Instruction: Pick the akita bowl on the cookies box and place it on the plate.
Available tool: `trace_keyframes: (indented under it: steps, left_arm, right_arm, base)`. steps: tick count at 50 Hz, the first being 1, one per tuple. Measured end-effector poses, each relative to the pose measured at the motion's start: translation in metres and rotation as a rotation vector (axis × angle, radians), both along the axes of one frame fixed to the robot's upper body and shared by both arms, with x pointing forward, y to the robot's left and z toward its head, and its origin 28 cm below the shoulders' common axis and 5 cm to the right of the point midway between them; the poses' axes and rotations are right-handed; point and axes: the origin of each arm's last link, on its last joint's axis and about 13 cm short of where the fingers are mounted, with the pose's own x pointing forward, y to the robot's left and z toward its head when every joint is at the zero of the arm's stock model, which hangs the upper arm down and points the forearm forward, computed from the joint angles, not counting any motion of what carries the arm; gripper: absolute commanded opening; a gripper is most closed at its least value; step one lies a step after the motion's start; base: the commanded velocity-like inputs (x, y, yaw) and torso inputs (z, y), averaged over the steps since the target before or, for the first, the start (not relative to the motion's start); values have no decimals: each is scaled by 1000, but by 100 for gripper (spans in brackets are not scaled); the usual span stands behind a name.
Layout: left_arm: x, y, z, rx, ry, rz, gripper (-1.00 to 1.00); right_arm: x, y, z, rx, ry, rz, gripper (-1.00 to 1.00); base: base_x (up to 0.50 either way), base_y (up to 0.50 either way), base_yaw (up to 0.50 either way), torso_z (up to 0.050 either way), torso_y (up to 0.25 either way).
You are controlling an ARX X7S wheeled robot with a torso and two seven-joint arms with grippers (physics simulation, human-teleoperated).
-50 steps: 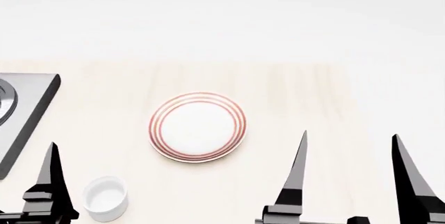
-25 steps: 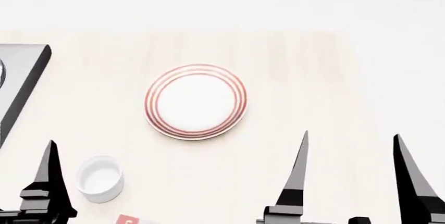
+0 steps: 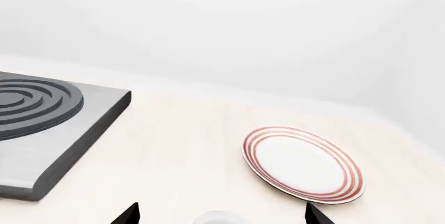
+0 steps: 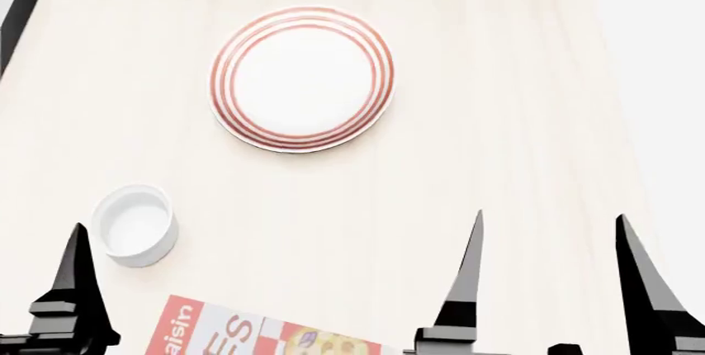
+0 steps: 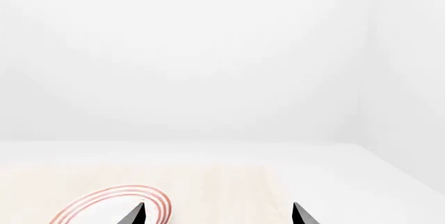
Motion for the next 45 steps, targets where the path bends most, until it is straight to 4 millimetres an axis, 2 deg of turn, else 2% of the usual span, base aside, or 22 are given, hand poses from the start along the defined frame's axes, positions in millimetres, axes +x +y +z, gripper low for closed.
trace_keyframes:
  steps: [12, 28, 45]
  left_arm:
    - [5, 1, -1, 28, 54, 45, 100]
    - [18, 15, 18, 76, 103, 168, 100]
    - [27, 27, 38, 77, 98, 273, 100]
  right_arm:
    - [5, -4, 6, 11, 86, 68, 100]
    - [10, -4, 51, -202, 152, 260, 100]
    - [4, 10, 90, -457, 234, 566, 100]
  base:
    - [0, 0, 0, 0, 0]
    - [0, 0, 0, 0, 0]
    - [0, 0, 0, 0, 0]
